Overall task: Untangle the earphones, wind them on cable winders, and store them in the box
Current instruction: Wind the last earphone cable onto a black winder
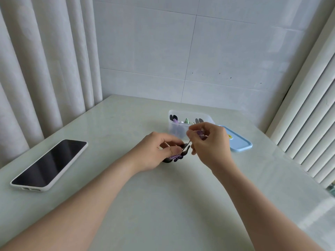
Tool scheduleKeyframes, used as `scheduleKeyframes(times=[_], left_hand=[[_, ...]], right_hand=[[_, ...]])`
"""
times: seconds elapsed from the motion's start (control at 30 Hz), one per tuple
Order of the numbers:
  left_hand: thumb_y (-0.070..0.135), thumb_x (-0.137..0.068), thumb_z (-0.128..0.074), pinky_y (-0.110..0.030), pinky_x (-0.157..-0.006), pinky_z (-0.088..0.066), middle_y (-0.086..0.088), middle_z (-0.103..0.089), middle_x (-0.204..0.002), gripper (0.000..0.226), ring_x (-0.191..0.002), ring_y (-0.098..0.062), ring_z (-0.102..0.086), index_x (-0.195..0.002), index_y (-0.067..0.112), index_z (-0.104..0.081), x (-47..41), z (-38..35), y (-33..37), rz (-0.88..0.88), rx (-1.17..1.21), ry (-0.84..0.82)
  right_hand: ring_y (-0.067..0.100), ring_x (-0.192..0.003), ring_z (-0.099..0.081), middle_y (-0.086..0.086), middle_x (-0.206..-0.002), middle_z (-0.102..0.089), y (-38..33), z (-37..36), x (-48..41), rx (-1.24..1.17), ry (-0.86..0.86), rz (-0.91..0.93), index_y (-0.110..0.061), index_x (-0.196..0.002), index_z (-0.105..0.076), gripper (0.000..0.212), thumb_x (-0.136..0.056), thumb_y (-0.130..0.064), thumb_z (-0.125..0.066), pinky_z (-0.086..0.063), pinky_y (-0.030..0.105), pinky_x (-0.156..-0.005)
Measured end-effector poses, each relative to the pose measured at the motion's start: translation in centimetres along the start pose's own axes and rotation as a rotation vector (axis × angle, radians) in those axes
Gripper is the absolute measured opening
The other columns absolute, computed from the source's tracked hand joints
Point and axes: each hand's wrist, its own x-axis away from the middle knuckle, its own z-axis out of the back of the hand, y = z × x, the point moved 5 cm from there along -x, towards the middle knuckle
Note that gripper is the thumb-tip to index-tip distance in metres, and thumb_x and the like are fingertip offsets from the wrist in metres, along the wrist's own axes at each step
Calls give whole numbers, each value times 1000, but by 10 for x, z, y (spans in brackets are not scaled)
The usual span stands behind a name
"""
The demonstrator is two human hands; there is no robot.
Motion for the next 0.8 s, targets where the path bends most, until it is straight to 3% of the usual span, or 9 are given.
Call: scheduleKeyframes(times=[0.1, 0.17, 0.27, 0.4, 0.5, 0.6, 0.7, 0.8], left_hand=[[38, -99, -72, -30, -93, -54, 3, -80, -106, 19, -94, -13, -71, -116, 38, -79, -2, -3, 2, -7, 85, -1], [35, -101, -68, -22, -83, -50, 1, -81, -104, 19, -85, -6, -66, -118, 35, -78, -1, 0, 6, -14, 238, 62], [30, -104, -63, -28, -75, -52, 3, -79, -95, 20, -75, -8, -66, -116, 24, -78, -1, 4, 7, 53, 436, 172], [34, -106, -59, -30, -74, -54, -4, -80, -98, 26, -82, -16, -70, -114, 16, -77, -1, 6, -2, 145, 533, 258], [33, -107, -57, -32, -77, -60, -10, -80, -98, 31, -83, -23, -74, -108, 9, -77, -1, 6, -5, 188, 687, 292], [30, -109, -53, -30, -77, -62, -12, -80, -95, 34, -80, -23, -76, -105, 4, -75, -1, 4, -4, 220, 858, 292], [28, -110, -51, -29, -78, -62, -16, -80, -96, 37, -83, -23, -77, -101, 1, -74, 0, 6, -4, 237, 927, 325], [28, -110, -52, -29, -78, -63, -16, -80, -98, 37, -86, -24, -77, -97, 1, -74, -1, 10, -7, 257, 951, 370]], right_hand=[[23, -49, -64, 8, -75, -70, 4, 2, -1, -156, -31, -74, -20, -98, -72, 11, -92, -11, -73, -57, 38, -56], [21, -49, -57, 7, -73, -66, 9, 1, -1, -254, -58, -145, -15, -102, -70, 11, -94, -8, -71, -52, 34, -56], [19, -54, -53, 8, -76, -63, 14, -12, 3, -443, -161, -310, -8, -108, -63, 15, -96, -5, -71, -49, 32, -56], [20, -56, -48, 5, -70, -52, 12, -36, 17, -582, -328, -473, -9, -107, -56, 8, -105, -15, -61, -44, 28, -50], [21, -60, -53, 6, -73, -56, 7, -44, 22, -558, -378, -426, -8, -99, -61, 20, -109, -25, -55, -48, 30, -53], [19, -68, -66, 7, -83, -68, 7, -45, 22, -476, -343, -368, 3, -106, -68, 34, -108, -29, -57, -55, 31, -65], [15, -75, -71, 4, -83, -73, 4, -42, 22, -398, -307, -292, 0, -104, -74, 31, -105, -29, -62, -58, 29, -70], [18, -76, -74, 7, -84, -76, -3, -39, 21, -375, -290, -234, -6, -97, -76, 29, -107, -21, -53, -58, 34, -73]])
